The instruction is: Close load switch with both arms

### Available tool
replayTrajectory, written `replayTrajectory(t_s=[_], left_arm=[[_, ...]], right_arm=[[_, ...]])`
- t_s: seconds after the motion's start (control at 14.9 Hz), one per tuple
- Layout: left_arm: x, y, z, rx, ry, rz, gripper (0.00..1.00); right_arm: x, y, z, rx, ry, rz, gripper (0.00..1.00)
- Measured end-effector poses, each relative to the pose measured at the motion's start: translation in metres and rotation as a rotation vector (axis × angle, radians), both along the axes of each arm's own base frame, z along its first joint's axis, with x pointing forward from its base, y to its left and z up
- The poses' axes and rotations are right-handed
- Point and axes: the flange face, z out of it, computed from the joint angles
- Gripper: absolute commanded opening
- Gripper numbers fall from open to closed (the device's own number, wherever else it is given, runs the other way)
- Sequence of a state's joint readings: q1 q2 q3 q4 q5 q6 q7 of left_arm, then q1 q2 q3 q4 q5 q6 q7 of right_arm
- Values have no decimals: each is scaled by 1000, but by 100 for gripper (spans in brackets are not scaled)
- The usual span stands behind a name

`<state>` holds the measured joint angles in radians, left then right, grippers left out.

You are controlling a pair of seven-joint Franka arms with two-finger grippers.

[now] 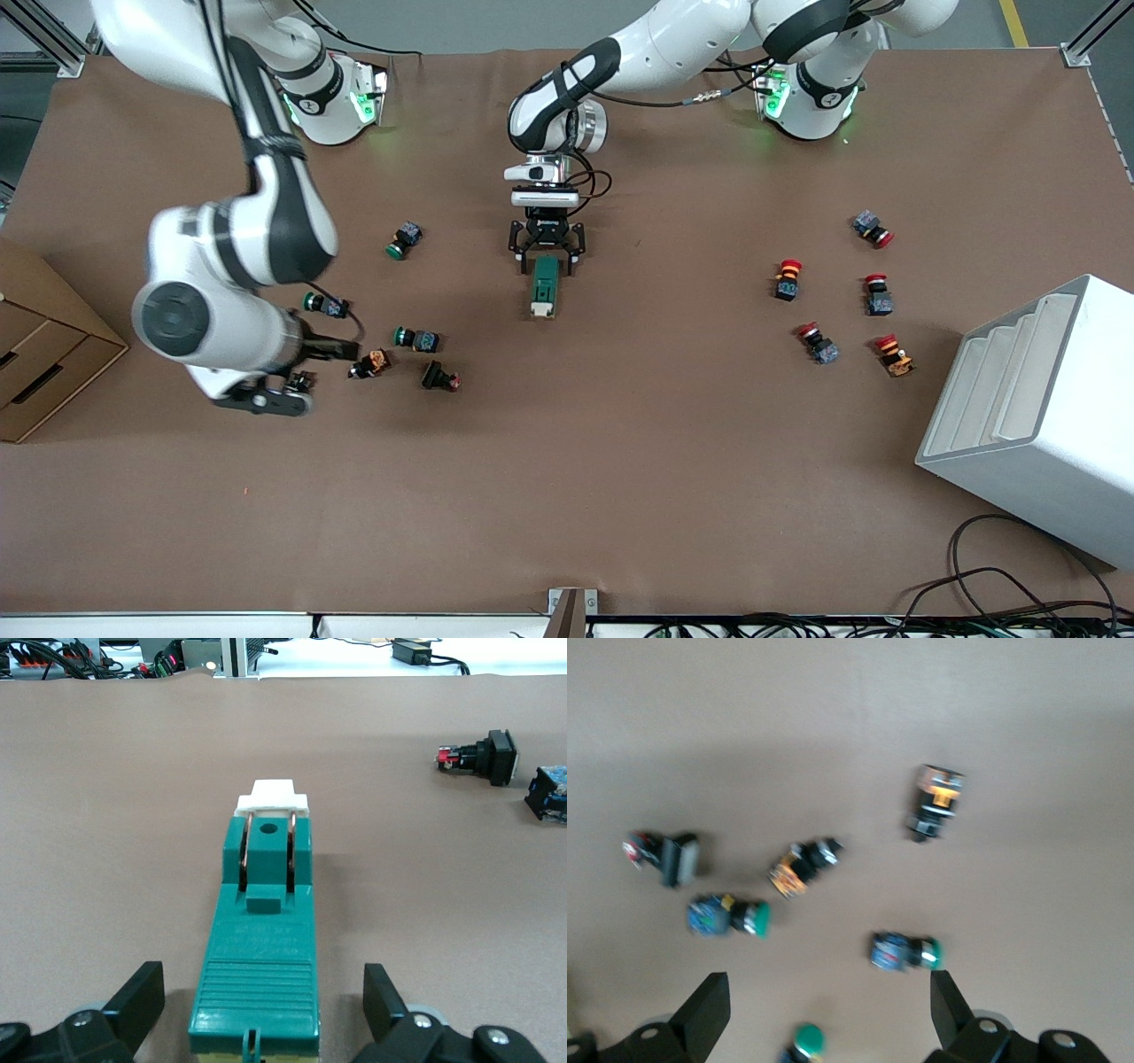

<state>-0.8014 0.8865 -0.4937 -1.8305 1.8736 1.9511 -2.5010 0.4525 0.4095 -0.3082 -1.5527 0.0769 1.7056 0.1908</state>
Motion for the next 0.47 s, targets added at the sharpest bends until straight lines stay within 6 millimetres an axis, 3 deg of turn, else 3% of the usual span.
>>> replayTrajectory(t_s=[0.13, 0.47], left_arm=[[0, -2, 1, -5, 3, 0, 98], [4, -12, 10, -32, 6, 13, 98]], right_arm=[[-9, -27, 31, -5, 16, 36, 100], [-17, -103, 89, -4, -1, 61, 100]])
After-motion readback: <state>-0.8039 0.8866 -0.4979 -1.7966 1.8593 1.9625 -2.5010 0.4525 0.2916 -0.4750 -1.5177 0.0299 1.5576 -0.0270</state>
